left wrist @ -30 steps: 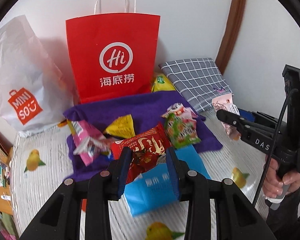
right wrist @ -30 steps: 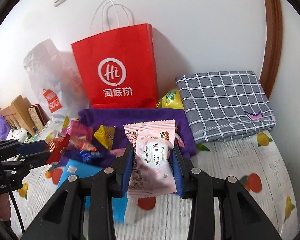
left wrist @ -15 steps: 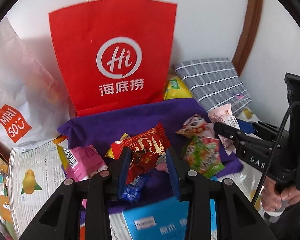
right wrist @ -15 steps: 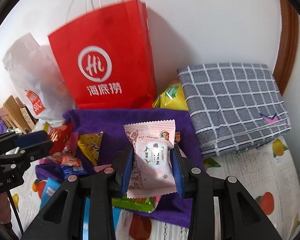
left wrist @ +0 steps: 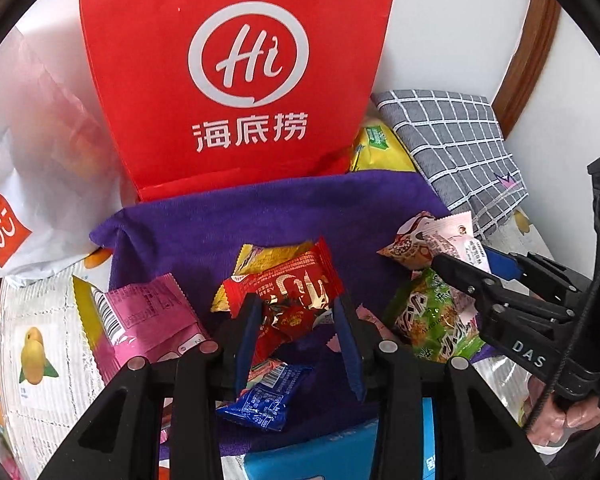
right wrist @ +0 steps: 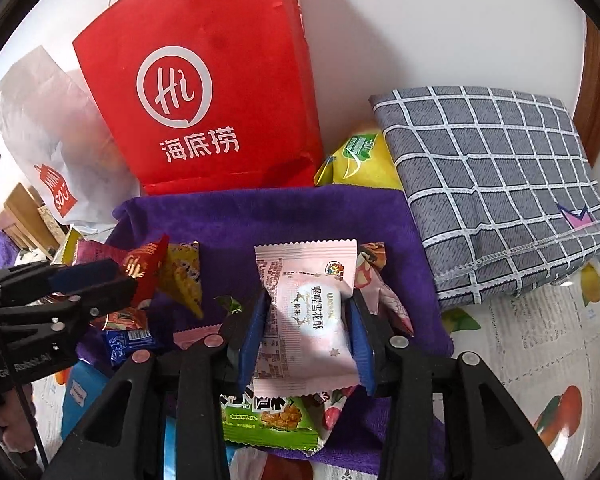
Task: Organize snacks
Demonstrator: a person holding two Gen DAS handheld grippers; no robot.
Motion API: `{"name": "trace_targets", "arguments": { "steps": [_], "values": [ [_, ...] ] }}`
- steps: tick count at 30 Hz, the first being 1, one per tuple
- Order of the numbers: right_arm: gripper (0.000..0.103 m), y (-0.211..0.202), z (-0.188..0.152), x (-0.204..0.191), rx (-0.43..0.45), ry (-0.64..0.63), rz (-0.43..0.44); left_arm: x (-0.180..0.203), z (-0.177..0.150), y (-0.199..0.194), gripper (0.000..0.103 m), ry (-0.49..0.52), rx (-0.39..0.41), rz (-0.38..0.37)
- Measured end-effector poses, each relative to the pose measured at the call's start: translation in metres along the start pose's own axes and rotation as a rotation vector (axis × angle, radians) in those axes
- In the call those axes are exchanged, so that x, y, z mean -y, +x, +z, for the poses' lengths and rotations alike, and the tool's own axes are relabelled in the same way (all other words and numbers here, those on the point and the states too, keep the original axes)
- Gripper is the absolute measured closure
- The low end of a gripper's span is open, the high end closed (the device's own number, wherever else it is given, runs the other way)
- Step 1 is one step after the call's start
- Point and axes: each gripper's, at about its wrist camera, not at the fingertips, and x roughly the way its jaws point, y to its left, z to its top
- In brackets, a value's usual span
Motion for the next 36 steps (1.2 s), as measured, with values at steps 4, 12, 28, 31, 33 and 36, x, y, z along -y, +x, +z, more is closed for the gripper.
{"name": "trace_targets", "arguments": {
  "steps": [4,12,28,31,33,36],
  "values": [
    [0.052,-0.003,0.000,-0.004,-0.002,-0.041,-0.030,0.000,0.001,-0.004,0.057,-0.018,-0.002,0.007],
    [0.031,-0.039,-0.002,-0.018,0.050,-0.045,-0.045,0.000,-0.010,-0.043,0.039,-0.038,0.064,0.015],
    [0.029,-0.173,-0.054,-0.051,0.138,0.014,-0.124,-0.006,-0.088,-0.141,0.020,-0.096,0.138,0.047],
    [0.029,-0.190,-0.071,-0.057,0.123,0.005,-0.144,-0.001,-0.107,-0.157,0.014,-0.096,0.152,0.074],
    [0.024,-0.202,-0.085,-0.059,0.119,0.012,-0.154,0.002,-0.118,-0.165,0.013,-0.096,0.152,0.080],
    [0.014,-0.215,-0.103,-0.058,0.128,0.037,-0.147,0.009,-0.133,-0.175,0.012,-0.088,0.157,0.070]
  ]
}}
